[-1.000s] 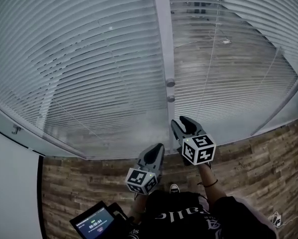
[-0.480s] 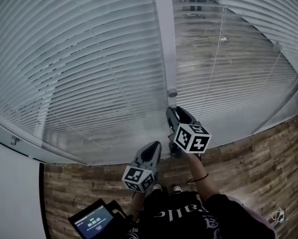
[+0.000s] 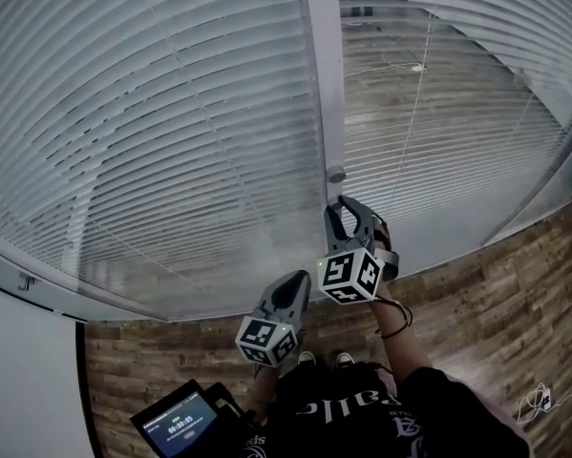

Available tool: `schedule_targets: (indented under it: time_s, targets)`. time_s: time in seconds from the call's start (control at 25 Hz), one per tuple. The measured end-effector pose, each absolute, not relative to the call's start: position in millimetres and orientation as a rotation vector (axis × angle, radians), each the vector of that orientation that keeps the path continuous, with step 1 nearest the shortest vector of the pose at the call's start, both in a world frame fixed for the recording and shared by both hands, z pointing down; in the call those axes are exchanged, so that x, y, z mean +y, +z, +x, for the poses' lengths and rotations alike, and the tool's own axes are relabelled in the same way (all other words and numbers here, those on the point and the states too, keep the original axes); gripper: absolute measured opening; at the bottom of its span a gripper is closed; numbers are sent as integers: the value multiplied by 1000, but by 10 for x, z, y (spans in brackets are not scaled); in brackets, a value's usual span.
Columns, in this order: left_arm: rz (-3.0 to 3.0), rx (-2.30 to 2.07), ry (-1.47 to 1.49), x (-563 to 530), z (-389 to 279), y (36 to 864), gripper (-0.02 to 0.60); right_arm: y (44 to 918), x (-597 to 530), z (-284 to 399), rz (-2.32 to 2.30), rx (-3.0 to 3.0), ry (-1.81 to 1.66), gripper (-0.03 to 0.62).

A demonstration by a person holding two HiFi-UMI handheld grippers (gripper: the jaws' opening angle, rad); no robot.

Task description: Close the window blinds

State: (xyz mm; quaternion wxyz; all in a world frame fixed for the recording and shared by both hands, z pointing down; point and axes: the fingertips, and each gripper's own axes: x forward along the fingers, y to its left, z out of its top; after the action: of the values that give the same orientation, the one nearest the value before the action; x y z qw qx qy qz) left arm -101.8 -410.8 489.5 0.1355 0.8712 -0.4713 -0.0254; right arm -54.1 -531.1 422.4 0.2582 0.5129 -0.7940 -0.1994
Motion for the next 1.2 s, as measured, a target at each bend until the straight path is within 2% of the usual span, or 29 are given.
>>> schedule_targets:
  time_s: [0.08, 0.16, 0.44, 0.6, 0.72, 0.92, 1.2]
  targets:
    - [2523, -1359, -77, -4120, -1049, 4911, 5, 4253, -5318, -578, 1326, -2088, -663, 138]
    - [2521, -1352, -78, -4120, -1070, 4910, 5, 4238, -5318, -587, 1346, -2144, -605, 138]
    - [2510, -1333, -95, -4091, -1090, 4917, 5, 4276, -5254, -503, 1573, -2638, 517, 149]
    - [2495, -1319, -96, -4071, -1083, 4991, 5, 4333, -5366, -471, 1606, -2697, 801, 147]
    - [2489, -1313, -90, -4053, -1077, 5011, 5, 4304, -5384, -478, 1612, -2633, 574, 138]
    - [2479, -1320, -84, -4062, -1108, 5007, 5, 4228, -5338, -556, 1490, -2164, -419, 137]
    - [2476, -1311, -76, -4084, -1102, 5049, 5, 4272, -5315, -599, 1351, -1979, -777, 137]
